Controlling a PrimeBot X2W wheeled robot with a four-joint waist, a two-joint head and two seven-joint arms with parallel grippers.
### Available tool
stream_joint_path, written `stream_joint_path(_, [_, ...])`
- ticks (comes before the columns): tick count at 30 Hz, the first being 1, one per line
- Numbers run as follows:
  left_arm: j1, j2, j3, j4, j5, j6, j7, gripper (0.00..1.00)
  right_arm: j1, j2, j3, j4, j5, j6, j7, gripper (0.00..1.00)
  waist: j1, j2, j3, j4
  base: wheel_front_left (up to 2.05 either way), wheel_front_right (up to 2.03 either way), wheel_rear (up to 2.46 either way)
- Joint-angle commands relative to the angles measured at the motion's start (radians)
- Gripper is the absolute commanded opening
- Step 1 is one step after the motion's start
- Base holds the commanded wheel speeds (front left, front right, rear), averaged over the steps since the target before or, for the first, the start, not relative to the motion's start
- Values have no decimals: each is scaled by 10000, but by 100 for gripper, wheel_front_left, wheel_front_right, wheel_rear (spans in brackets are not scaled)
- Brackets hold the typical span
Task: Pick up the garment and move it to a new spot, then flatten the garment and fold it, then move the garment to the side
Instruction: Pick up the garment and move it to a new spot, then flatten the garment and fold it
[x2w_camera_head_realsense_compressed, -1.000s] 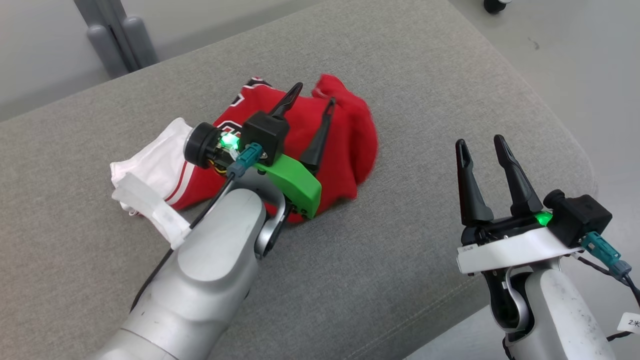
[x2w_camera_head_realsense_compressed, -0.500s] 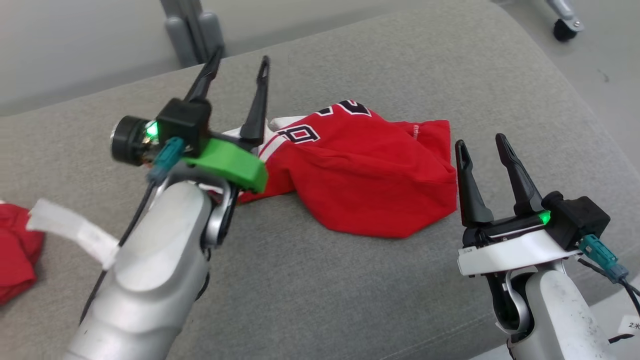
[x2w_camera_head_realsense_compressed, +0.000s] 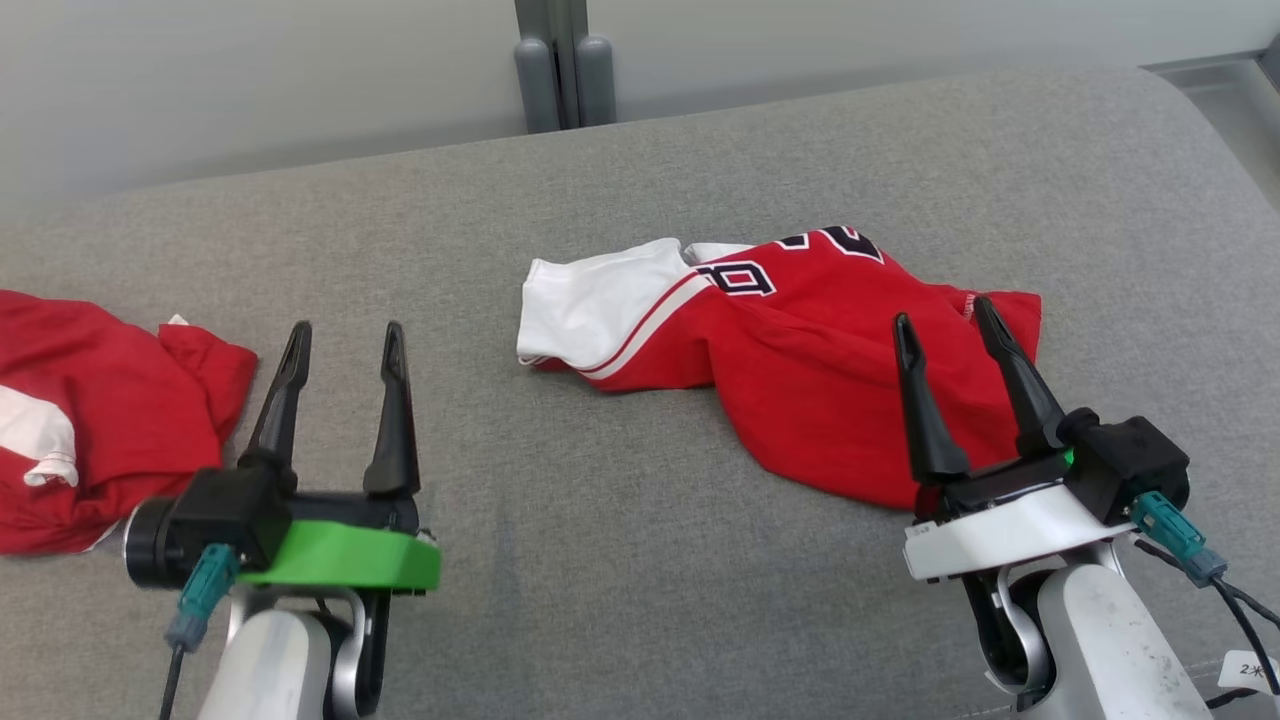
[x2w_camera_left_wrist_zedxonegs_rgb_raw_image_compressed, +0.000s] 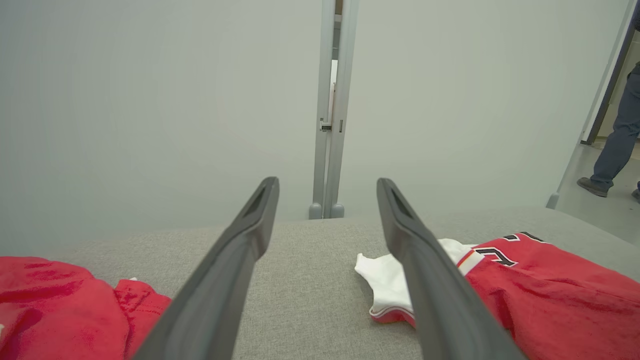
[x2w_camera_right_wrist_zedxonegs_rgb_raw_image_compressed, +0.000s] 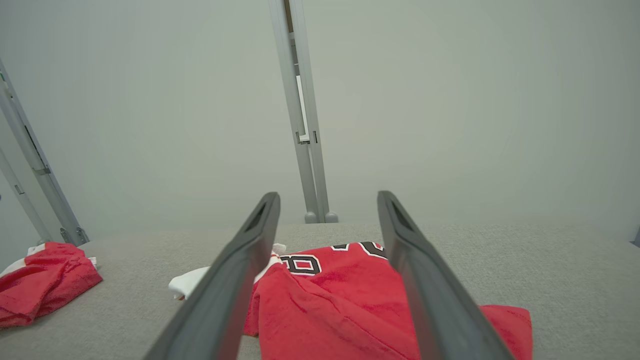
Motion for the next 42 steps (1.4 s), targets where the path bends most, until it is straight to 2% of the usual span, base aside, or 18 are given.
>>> stream_joint_path(1, [416,-223,235,-157,147,-136,-8,100,186,-21,38,16,101,1,-28,100,0,-1,-252,241,0,0,0])
stream_joint_path(7, [1354,-779,912,-306,781,-587,-7,100,282,-23,94,100,-6,1,-28,100,0,-1,-346,349,0,0,0])
stream_joint_path(11, [1463,-927,1043,-224,997,-841,-7,100,323,-23,61,116,-35,1,-28,100,0,-1,-353,407,0,0,0])
stream_joint_path(20, [1100,-992,838,-110,834,-966,-7,100,-14,-67,557,525,-345,1,-29,100,0,-1,-87,799,0,0,0])
stream_joint_path(25, [848,-992,568,-73,689,-855,-9,100,-753,-505,896,1226,-207,-1,-28,100,0,-1,358,1318,0,0,0])
stream_joint_path(30, [606,-990,173,-22,489,-769,-9,100,-2067,-1259,1442,2721,423,-1,53,100,0,-1,833,1953,0,0,0])
stream_joint_path(36, [350,-993,-239,21,305,-667,-9,100,-3595,-2241,2181,4555,1600,-1,718,100,0,-1,1229,2762,0,0,0])
stream_joint_path(42, [331,-995,-371,35,233,-549,-9,100,-4417,-2834,3133,5677,2767,-1,1367,100,0,-1,1398,3251,0,0,0])
